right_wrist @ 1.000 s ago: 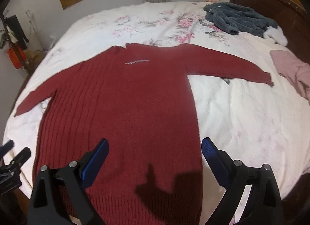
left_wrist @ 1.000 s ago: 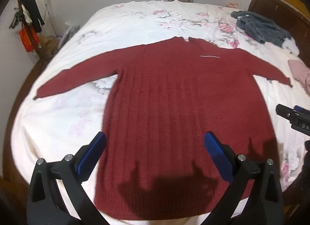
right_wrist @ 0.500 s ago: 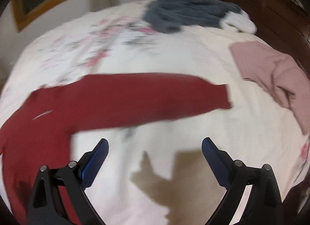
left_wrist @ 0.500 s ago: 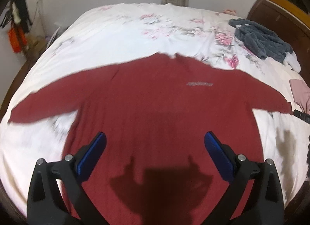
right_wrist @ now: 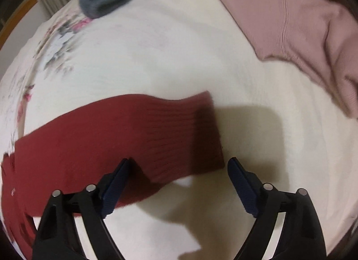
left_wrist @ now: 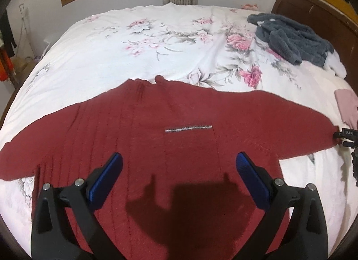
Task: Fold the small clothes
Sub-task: 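Grasp the red sweater's sleeve cuff with the right tool and fold it across the body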
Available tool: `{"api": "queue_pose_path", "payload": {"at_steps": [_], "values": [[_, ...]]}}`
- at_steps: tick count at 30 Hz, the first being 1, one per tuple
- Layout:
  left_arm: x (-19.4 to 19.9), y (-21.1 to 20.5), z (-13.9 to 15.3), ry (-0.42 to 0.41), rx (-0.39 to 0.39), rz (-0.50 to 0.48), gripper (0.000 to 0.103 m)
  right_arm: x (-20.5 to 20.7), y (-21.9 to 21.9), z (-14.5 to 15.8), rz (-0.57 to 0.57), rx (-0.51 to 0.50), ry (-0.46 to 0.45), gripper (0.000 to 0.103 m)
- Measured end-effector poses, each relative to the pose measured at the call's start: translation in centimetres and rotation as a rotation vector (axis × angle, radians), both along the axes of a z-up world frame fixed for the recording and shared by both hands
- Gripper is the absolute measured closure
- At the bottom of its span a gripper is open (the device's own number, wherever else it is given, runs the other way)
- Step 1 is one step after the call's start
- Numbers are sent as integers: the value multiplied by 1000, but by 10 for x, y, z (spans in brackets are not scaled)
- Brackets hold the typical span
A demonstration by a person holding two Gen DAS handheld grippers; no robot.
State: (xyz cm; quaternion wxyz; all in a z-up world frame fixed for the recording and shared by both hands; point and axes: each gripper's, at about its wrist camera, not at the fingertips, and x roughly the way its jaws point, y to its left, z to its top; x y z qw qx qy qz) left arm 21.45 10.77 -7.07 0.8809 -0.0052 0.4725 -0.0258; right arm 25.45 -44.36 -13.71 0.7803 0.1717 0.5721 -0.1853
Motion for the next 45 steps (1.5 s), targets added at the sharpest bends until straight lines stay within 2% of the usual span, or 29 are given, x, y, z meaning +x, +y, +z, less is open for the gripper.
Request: {"api": "queue_pose_path", "payload": {"at_steps": [3, 6, 8, 9, 12, 13, 14, 18, 22, 25, 31, 37, 42, 43, 44, 45], "values": [[5, 1, -10, 17, 9, 10, 3, 0, -10, -7, -26, 64, -28, 15], [7, 6, -17, 35, -2, 30, 3, 2, -9, -5, -17, 67, -41, 28], [8, 7, -18, 38, -4, 35, 3, 3, -5, 0, -5, 54, -58, 45], [8, 8, -18, 38, -3, 36, 3, 3, -2, 3, 6, 40, -66, 49], [7, 9, -17, 32, 0, 31, 3, 6, 4, 9, 40, 27, -96, 75], [7, 10, -15, 28, 1, 32, 3, 6, 6, 13, 47, 34, -117, 88], [7, 12, -14, 25, 2, 33, 3, 6, 7, 18, 43, 41, -141, 91], [6, 24, -11, 24, -4, 47, 3, 2, 21, 36, 65, 70, -215, 93], [4, 42, -8, 26, -10, 72, 3, 2, 57, 53, 148, 129, -274, 93], [1, 55, -8, 29, -18, 89, 3, 7, 94, 63, 228, 167, -294, 93], [-5, 74, -9, 37, -21, 102, 3, 17, 196, 78, 430, 271, -316, 93], [-9, 94, -13, 50, -37, 112, 3, 22, 286, 69, 577, 328, -287, 94], [-12, 105, -19, 64, -53, 113, 3, 25, 336, 49, 626, 351, -247, 94], [-12, 106, -20, 67, -55, 111, 3, 25, 343, 43, 630, 360, -238, 95], [-12, 107, -21, 71, -60, 108, 3, 23, 347, 37, 638, 378, -225, 103], [-12, 108, -23, 81, -71, 104, 3, 23, 351, 31, 644, 389, -209, 103]]}}
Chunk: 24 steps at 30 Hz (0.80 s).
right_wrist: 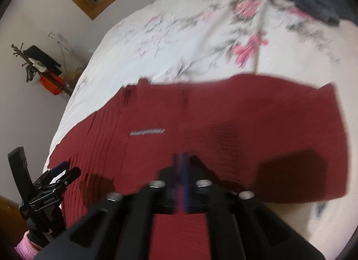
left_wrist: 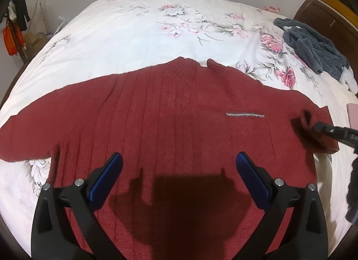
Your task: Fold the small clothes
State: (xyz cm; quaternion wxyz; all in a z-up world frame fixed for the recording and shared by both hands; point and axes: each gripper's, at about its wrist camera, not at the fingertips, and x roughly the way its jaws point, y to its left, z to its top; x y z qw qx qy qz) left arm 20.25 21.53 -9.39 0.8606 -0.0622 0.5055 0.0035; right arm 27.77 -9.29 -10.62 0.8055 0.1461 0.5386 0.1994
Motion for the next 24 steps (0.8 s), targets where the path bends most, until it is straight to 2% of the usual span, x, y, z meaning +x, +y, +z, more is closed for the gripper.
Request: {"api": "queue_pose_path", "payload": {"at_steps": [2, 4, 9, 13, 15, 18, 22, 24], "values": [[2, 0, -3, 16, -21, -2, 3, 0, 8, -12, 28, -19, 29, 103], [3, -2, -6, 31, -48, -7, 3, -6, 14, -17, 53, -22, 45, 98], [9, -27, -5, 50, -107, -72, 3, -27, -16, 6, 21, 22, -18, 81], [23, -72, -10, 93, -224, -158, 3, -46, -76, 17, -84, -37, -43, 80], [31, -96, -17, 119, -271, -189, 3, -54, -102, 13, -127, -58, -31, 80], [48, -137, -33, 172, -333, -233, 3, -69, -137, 0, -179, -34, -2, 80], [67, -177, -58, 257, -413, -239, 4, -83, -154, -16, -202, -22, 6, 80], [72, -189, -67, 279, -429, -230, 4, -87, -157, -22, -208, -18, 7, 80]]}}
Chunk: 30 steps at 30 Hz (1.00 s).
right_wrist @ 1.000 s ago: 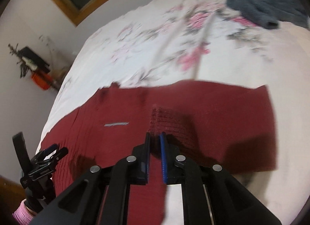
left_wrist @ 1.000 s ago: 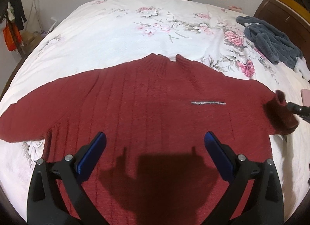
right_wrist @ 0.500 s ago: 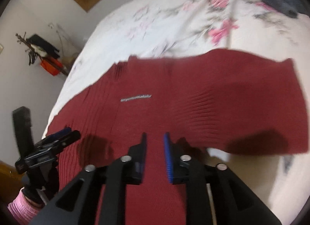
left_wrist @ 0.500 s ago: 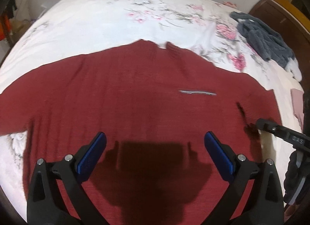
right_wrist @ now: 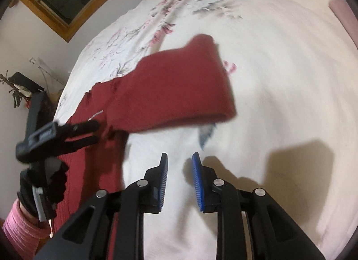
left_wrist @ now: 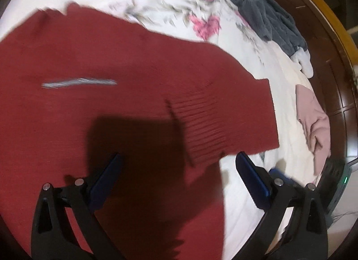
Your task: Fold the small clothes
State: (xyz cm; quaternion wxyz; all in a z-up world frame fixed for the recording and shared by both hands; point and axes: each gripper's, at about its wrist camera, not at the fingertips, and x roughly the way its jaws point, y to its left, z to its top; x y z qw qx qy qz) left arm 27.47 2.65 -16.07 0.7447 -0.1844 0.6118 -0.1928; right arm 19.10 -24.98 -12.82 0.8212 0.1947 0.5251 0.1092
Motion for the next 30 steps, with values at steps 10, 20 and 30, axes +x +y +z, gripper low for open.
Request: {"api": "queue_pose_path", "payload": {"at_steps": [10, 20, 30], "values": [[10, -28, 4, 4, -18, 9, 80, -4, 0, -2, -11, 4, -32, 79], [-15, 33, 57, -154, -125, 88, 93, 0, 9, 11, -6, -8, -46, 74], [-24, 141, 79, -216, -52, 199, 93, 30, 43, 15, 5, 62, -34, 56]]}}
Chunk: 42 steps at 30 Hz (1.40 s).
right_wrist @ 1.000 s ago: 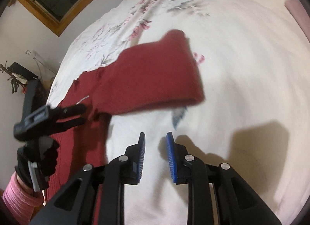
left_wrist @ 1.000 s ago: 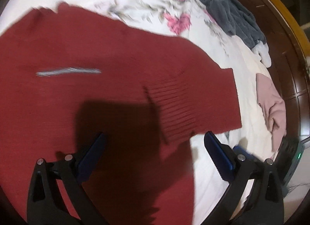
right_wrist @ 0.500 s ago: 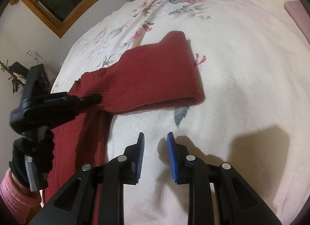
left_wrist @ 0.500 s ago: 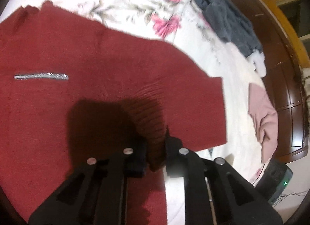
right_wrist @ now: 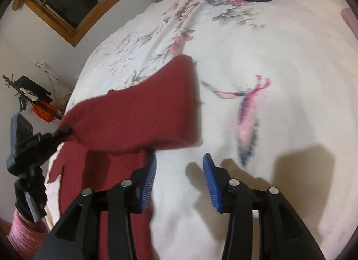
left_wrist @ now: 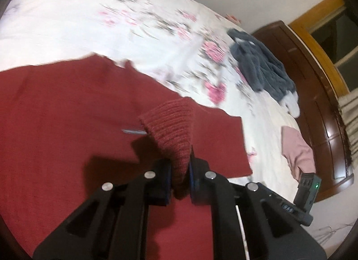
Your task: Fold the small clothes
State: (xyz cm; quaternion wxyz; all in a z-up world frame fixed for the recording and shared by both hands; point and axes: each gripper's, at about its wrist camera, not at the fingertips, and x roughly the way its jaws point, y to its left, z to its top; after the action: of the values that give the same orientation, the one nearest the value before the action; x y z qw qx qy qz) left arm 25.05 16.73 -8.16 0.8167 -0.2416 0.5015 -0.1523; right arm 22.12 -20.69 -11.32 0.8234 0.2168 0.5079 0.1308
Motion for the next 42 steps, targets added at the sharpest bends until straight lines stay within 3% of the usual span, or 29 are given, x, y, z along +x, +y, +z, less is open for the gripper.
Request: {"api": "queue_pose_path", "payload": {"at_steps": [5, 15, 16, 18, 19, 22, 27, 30, 33, 36, 39, 42], "values": [[-3, 49, -3, 3, 35, 52, 93, 23, 32, -6, 33, 38, 42, 39], [-5, 119, -22, 34, 44, 154, 93, 56, 68, -27, 39, 47, 117, 39], [-5, 124, -27, 44, 42, 156, 93, 58, 71, -32, 35, 36, 134, 40], [-5, 131, -39, 73, 48, 157, 93, 60, 72, -41, 34, 52, 156, 53], [-4, 132, -46, 89, 57, 154, 93, 59, 73, -45, 38, 65, 165, 67], [-2, 140, -63, 117, 70, 164, 93, 57, 74, -52, 42, 68, 171, 70], [0, 150, -85, 160, 65, 166, 89, 56, 85, -51, 70, -18, 161, 73], [-6, 155, -77, 149, 67, 176, 83, 57, 89, -43, 77, -55, 155, 67], [-15, 166, -53, 97, 99, 201, 84, 47, 95, -12, 96, -155, 65, 64], [-21, 162, -25, 25, 130, 188, 84, 39, 107, 19, 125, -155, -27, 63], [-22, 133, -11, -18, 137, 108, 83, 41, 130, 26, 183, -110, -21, 62], [-18, 106, -20, -2, 154, 37, 82, 46, 155, 13, 223, -136, 12, 62]]}}
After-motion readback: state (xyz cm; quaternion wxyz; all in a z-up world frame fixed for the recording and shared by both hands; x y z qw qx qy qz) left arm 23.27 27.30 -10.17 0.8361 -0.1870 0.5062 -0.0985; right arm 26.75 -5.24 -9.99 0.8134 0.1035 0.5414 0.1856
